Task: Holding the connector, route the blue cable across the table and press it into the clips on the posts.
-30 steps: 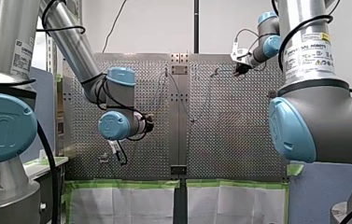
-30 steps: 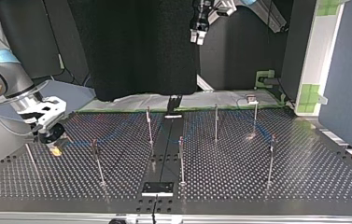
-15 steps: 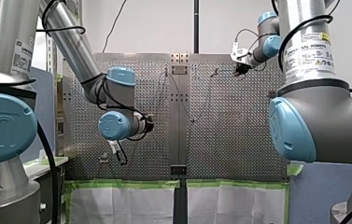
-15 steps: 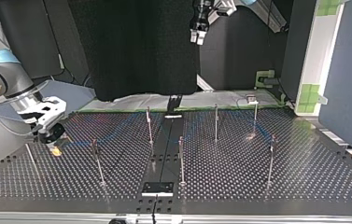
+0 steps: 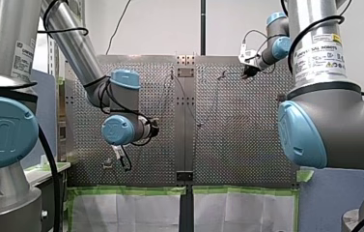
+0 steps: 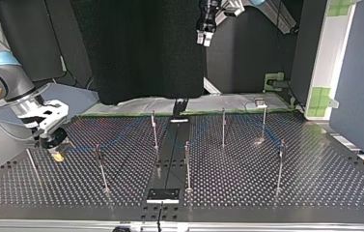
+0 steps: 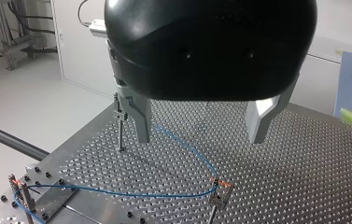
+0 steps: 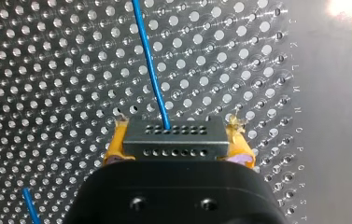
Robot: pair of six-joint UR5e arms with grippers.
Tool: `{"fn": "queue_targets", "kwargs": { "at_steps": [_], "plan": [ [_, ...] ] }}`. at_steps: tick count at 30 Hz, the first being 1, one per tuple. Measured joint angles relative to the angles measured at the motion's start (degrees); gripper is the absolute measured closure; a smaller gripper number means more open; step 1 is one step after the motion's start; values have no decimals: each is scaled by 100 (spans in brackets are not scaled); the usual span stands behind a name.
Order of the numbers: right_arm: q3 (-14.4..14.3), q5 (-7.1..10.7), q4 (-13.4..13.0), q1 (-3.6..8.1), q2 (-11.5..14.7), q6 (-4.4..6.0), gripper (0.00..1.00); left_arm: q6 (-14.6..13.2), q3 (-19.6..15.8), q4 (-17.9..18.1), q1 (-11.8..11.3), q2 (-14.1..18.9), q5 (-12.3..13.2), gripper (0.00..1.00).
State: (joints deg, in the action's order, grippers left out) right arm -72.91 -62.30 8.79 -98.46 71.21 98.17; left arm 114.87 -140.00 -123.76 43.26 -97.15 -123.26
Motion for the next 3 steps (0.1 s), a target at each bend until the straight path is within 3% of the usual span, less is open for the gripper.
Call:
{"fn": "queue_targets", "kwargs": {
  "at_steps": [3],
  "plan": [
    [0,0,0,0,0,0,100,0,0,0,0,0,0,0]
  ]
}}
